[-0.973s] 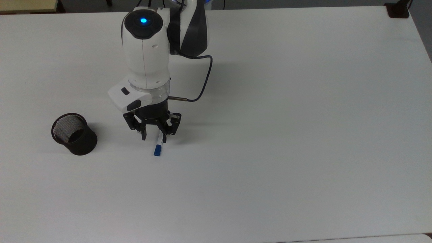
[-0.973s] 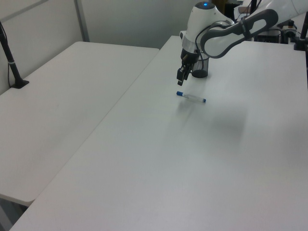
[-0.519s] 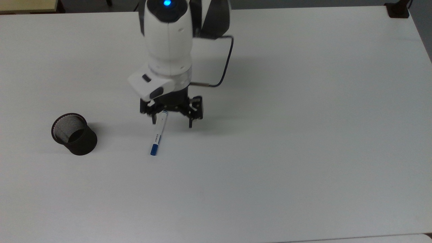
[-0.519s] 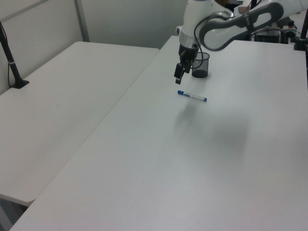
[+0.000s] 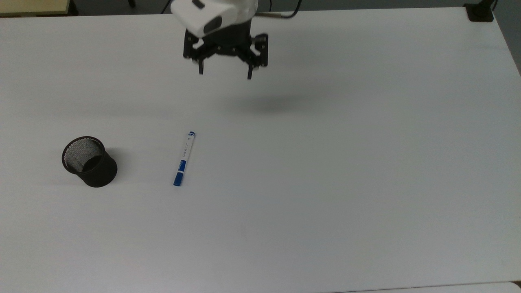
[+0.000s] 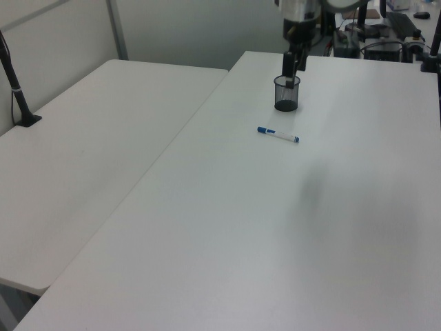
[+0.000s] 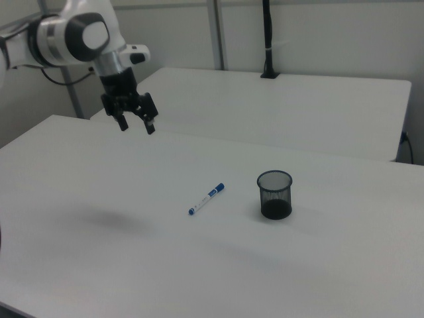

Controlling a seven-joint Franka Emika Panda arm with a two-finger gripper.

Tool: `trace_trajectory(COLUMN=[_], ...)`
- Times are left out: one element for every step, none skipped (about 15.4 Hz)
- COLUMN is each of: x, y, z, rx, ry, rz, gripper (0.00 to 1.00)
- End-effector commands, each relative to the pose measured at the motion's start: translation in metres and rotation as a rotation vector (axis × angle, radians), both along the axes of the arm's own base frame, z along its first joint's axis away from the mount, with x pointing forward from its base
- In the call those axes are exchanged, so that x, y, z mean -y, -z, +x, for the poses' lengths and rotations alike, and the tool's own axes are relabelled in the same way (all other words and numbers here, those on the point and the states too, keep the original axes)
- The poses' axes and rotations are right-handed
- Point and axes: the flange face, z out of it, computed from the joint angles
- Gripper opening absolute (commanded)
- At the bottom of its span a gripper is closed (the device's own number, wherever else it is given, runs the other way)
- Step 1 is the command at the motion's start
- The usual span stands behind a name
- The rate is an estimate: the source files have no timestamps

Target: Remove the marker

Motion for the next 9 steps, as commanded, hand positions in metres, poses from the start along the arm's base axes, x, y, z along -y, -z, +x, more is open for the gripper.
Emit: trace_trajectory(x=[-0.001, -0.001, 0.000, 0.005, 0.008, 0.012, 0.017, 0.020, 0.019], y=[-0.029, -0.036, -0.037, -0.038, -0.042, -0.046, -0.049, -0.049, -0.048], z=[-0.042, -0.053, -0.062, -0.069, -0.074, -0.076, -0.076, -0.075, -0.074], rx=[-0.047, -0.046, -0.050, -0.050, -0.047, -0.043, -0.037, -0.035, -0.037], ry=[0.023, 0.025, 0.025, 0.031, 0.034, 0.036, 0.041, 0.044, 0.044], rz=[0.020, 0.034, 0.039, 0.039, 0.040, 0.041, 0.041, 0.042, 0.042], gripper=[1.00, 1.00, 1.00, 1.00, 1.00, 1.00, 1.00, 1.00, 1.00])
